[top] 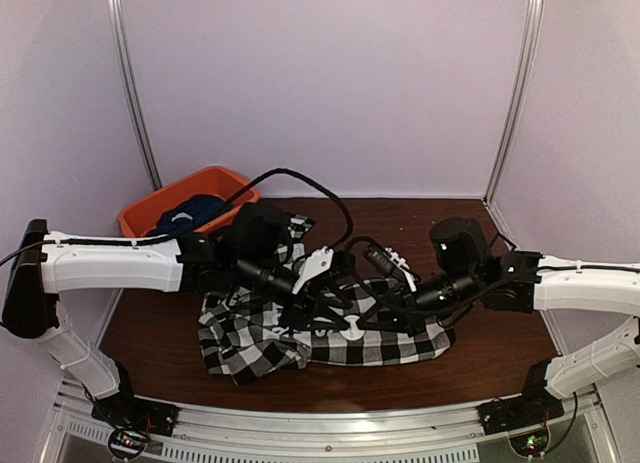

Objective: Pin the brooch onto the clothing
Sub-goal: Open the brooch.

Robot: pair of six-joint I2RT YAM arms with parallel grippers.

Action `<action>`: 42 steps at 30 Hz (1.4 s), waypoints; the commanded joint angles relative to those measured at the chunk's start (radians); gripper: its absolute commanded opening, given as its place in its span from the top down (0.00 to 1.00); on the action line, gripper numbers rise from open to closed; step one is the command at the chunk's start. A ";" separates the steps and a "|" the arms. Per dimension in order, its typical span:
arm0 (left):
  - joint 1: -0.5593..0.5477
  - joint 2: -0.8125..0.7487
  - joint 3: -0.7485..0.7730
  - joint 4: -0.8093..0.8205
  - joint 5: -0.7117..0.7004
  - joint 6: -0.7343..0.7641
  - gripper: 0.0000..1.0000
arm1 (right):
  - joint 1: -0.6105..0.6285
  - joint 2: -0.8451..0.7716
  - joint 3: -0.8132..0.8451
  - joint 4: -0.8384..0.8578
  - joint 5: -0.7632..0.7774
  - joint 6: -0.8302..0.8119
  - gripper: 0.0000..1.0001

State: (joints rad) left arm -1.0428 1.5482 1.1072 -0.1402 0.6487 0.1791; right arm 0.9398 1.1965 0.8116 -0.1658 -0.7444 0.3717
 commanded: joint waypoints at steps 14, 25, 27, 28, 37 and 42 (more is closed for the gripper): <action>-0.021 0.024 0.029 -0.003 -0.031 0.017 0.66 | -0.009 0.028 0.007 0.028 -0.032 0.012 1.00; -0.027 0.024 0.027 0.000 -0.033 0.017 0.67 | -0.010 0.018 0.005 0.062 -0.049 0.030 1.00; -0.028 0.024 0.026 0.003 -0.034 0.013 0.68 | -0.010 0.016 0.003 0.072 -0.056 0.036 1.00; -0.027 0.024 0.025 0.007 -0.035 0.009 0.71 | -0.010 0.013 0.002 0.075 -0.056 0.038 1.00; -0.027 0.020 0.013 0.046 -0.060 -0.017 0.78 | -0.010 0.013 -0.008 0.088 -0.065 0.039 1.00; -0.027 0.014 -0.010 0.104 -0.050 -0.054 0.78 | -0.010 0.018 -0.021 0.105 -0.067 0.042 1.00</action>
State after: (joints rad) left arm -1.0679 1.5597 1.1072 -0.1207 0.6231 0.1570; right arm 0.9302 1.2186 0.8066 -0.1158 -0.7780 0.4004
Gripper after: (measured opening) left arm 0.220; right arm 0.008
